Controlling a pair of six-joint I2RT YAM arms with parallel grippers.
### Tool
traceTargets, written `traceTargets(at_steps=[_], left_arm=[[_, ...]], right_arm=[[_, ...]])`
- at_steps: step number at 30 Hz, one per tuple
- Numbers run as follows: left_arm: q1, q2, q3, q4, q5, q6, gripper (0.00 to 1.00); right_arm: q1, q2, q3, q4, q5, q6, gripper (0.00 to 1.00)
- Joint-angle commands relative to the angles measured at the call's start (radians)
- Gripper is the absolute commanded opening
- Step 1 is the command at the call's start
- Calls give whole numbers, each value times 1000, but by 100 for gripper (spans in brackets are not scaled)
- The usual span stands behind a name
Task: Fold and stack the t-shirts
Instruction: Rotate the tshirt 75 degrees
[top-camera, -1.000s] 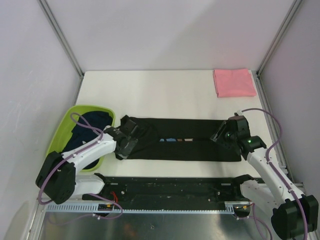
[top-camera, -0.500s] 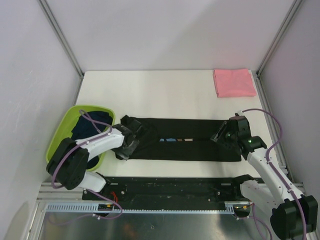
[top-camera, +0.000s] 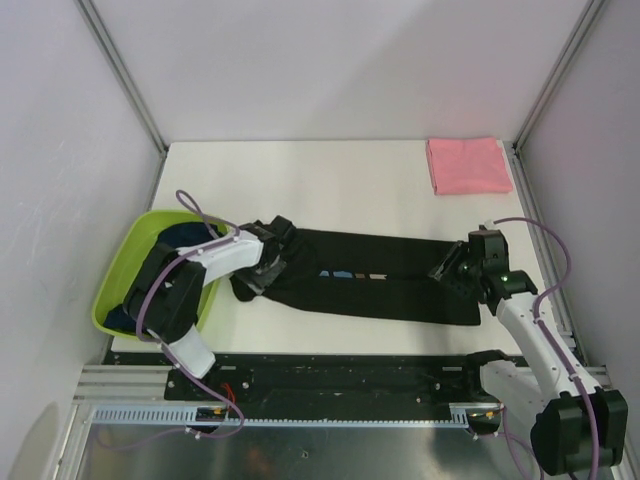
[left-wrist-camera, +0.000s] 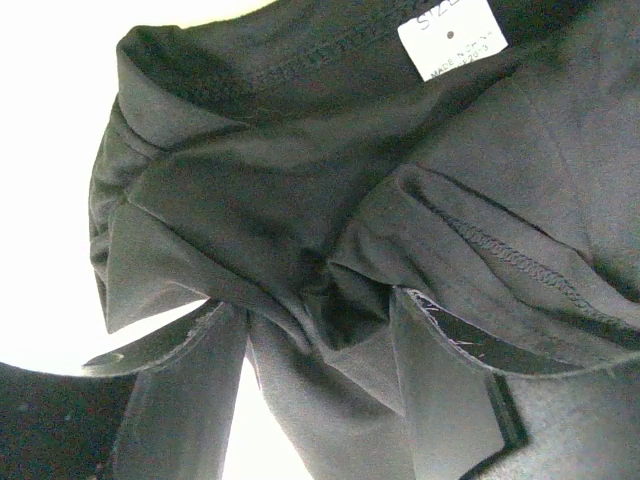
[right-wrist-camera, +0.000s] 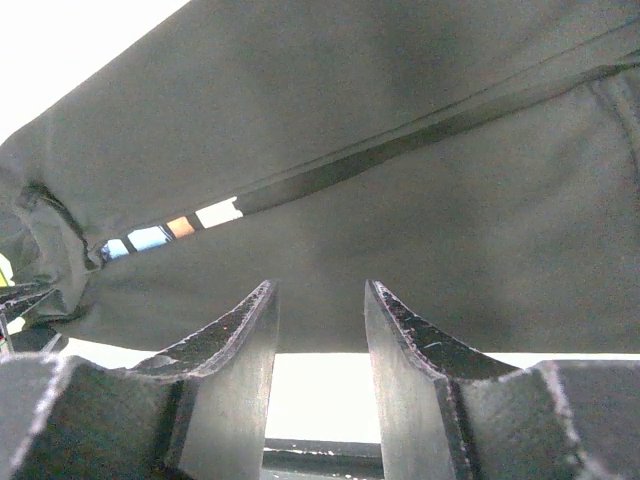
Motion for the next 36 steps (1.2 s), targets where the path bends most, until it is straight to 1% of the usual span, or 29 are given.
traceTargets(at_steps=[1, 8, 15, 20, 25, 29, 36], left_arm=[[28, 55, 69, 66, -52, 126, 61], [71, 206, 281, 79, -79, 372, 60], [136, 370, 527, 89, -67, 611, 59], [198, 504, 735, 93, 1, 772, 58], [251, 660, 985, 90, 101, 909, 57], [277, 774, 1168, 86, 142, 976, 58], [330, 936, 1432, 81, 220, 1025, 62]], right_arm=[[-23, 23, -4, 49, -32, -30, 44], [-58, 64, -4, 77, -51, -53, 44], [-112, 119, -4, 141, -96, -67, 44], [-134, 170, 0, 195, -115, -69, 44], [-143, 237, 19, 229, -125, -71, 44], [-144, 281, 37, 247, -131, -74, 44], [-144, 343, 64, 263, -123, -91, 44]])
